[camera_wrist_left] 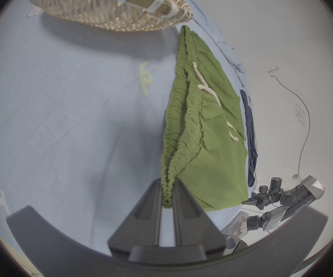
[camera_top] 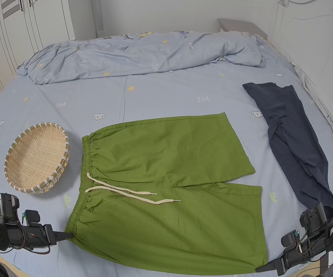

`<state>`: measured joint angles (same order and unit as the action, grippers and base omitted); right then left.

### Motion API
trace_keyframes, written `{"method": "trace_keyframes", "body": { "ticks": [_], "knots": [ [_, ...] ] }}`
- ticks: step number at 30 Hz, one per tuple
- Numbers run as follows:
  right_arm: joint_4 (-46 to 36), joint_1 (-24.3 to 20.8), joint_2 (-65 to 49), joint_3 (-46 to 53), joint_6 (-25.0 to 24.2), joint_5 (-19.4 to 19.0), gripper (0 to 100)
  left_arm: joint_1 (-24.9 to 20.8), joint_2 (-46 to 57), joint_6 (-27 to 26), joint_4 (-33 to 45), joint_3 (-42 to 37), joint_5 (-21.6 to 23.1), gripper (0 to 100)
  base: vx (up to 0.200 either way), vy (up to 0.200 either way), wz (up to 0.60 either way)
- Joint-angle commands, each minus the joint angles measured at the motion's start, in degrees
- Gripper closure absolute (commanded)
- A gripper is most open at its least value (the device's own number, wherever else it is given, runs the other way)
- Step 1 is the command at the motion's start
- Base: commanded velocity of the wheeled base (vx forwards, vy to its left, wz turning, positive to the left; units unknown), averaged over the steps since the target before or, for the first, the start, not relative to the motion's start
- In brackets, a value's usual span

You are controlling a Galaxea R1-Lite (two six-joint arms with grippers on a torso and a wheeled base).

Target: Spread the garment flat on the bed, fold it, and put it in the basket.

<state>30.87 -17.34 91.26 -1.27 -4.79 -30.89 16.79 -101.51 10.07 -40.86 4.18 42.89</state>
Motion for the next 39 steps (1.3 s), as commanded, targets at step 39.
{"method": "trace_keyframes", "body": {
  "ticks": [39],
  "knots": [
    [-27.4,-1.6,-0.8,-74.3,-7.6,25.9,100,-9.6,5.0,14.4,35.8,51.7,-19.4,100,0.000,0.000,0.00]
  ]
}}
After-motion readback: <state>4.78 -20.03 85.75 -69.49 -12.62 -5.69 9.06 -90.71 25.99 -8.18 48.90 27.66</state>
